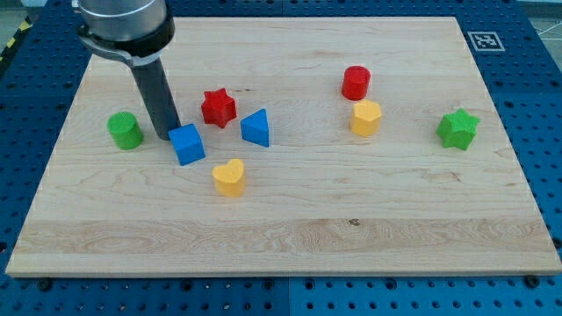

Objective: Push red circle towards center right

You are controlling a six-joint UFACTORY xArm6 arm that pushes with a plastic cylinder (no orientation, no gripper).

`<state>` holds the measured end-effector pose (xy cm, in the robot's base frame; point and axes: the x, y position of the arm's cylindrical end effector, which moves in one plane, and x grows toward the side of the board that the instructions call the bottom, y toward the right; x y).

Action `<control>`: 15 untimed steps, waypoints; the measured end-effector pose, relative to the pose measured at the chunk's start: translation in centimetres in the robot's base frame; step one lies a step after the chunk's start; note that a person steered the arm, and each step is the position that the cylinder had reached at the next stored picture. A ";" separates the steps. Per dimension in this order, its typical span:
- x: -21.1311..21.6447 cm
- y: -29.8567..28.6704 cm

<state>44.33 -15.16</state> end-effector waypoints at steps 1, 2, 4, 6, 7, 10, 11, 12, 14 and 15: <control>0.1 -0.3; 0.1 -0.3; -12.8 1.3; -10.0 12.8; -8.9 19.4; -9.6 30.9; -7.1 37.4; -6.8 39.4; -7.4 40.8; -7.4 40.6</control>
<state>36.97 25.47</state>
